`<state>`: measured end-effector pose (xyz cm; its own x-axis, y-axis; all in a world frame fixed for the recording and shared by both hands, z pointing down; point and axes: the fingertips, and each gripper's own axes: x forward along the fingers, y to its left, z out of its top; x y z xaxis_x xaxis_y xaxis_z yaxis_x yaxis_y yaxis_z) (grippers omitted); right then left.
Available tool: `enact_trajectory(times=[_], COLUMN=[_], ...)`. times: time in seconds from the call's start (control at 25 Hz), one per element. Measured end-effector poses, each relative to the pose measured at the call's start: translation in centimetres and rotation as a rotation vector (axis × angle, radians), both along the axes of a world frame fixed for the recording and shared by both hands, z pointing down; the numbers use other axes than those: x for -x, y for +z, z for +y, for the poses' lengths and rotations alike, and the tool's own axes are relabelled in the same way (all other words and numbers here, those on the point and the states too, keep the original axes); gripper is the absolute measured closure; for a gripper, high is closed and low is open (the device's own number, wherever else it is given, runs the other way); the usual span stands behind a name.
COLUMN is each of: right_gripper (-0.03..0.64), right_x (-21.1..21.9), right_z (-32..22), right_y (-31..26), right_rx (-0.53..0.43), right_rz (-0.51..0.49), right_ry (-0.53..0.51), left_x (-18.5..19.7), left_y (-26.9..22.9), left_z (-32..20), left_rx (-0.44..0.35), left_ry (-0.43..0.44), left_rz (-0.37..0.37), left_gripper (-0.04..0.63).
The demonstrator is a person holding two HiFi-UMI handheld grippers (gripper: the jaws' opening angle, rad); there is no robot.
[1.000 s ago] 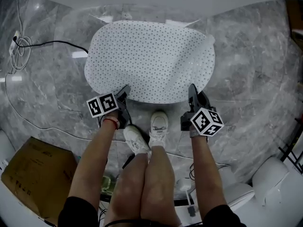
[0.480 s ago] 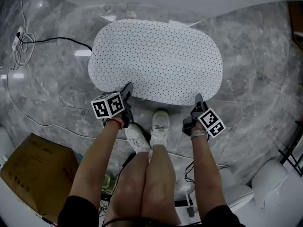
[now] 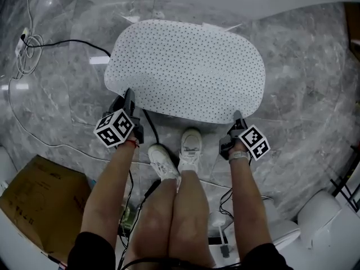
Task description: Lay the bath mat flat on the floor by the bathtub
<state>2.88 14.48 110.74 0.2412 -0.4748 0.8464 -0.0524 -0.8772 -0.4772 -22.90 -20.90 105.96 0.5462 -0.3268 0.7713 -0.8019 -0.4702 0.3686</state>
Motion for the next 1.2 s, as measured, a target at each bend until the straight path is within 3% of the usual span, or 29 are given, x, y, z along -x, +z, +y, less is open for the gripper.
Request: enact_trajectory(times=[0.08,0.16,0.2,0.32,0.4,0.52,0.6,0.72,0.8,0.88,1.0,1.08,1.2], right_gripper=[0.584,0.584,0.584,0.584,0.584,0.583,0.582,0.581,0.571,0.513,0.512,0.558,0.584], right_x=[0.3,0.6,0.6,0.8,0.6,0.4,0.6,1.1,1.3,1.3,0.8,0.3,-0.5], right_z=[0.2,0.4,0.4,0.2,0.3,0.8,1.3,2.3,2.5,2.5,1.5,0.0,-3.0], right_y=[0.3,0.6,0.6,0.6,0.7,0.9,1.0,0.9,0.5,-0.2,-2.5,-4.9,-9.2], right_rx=[0.006,0.008,0.008,0.007,0.005,0.01,0.04,0.101,0.119,0.121,0.091,0.045,-0.036], right_rz=[-0.013,-0.024,-0.028,-0.034,-0.038,-0.065,-0.084,-0.109,-0.113,-0.103,-0.059,-0.014,0.06], right_ry=[-0.01,-0.013,-0.013,-0.016,-0.015,-0.025,-0.04,-0.059,-0.058,-0.048,-0.034,-0.054,-0.133], left_x=[-2.7,-4.3,-4.1,-1.0,1.3,3.0,3.5,4.8,5.7,6.1,5.9,5.0,2.7], left_y=[-2.2,-2.7,-2.2,0.1,1.4,2.8,3.7,4.0,3.5,2.5,0.0,-2.4,-6.5], left_z=[0.8,1.7,1.8,0.9,0.5,1.5,2.5,2.8,2.2,1.4,-0.1,-1.3,-2.4], left_rx=[-0.142,-0.173,-0.136,0.005,0.058,0.118,0.187,0.261,0.259,0.238,0.201,0.165,0.092], left_ry=[0.231,0.326,0.298,0.071,-0.021,0.004,0.0,-0.095,-0.137,-0.138,-0.126,-0.091,0.032], left_rz=[-0.031,-0.027,-0.023,-0.043,-0.075,-0.142,-0.146,-0.132,-0.139,-0.151,-0.143,-0.109,-0.074], left_gripper=[0.547,0.559,0.561,0.56,0.551,0.525,0.509,0.394,0.393,0.393,0.405,0.469,0.568])
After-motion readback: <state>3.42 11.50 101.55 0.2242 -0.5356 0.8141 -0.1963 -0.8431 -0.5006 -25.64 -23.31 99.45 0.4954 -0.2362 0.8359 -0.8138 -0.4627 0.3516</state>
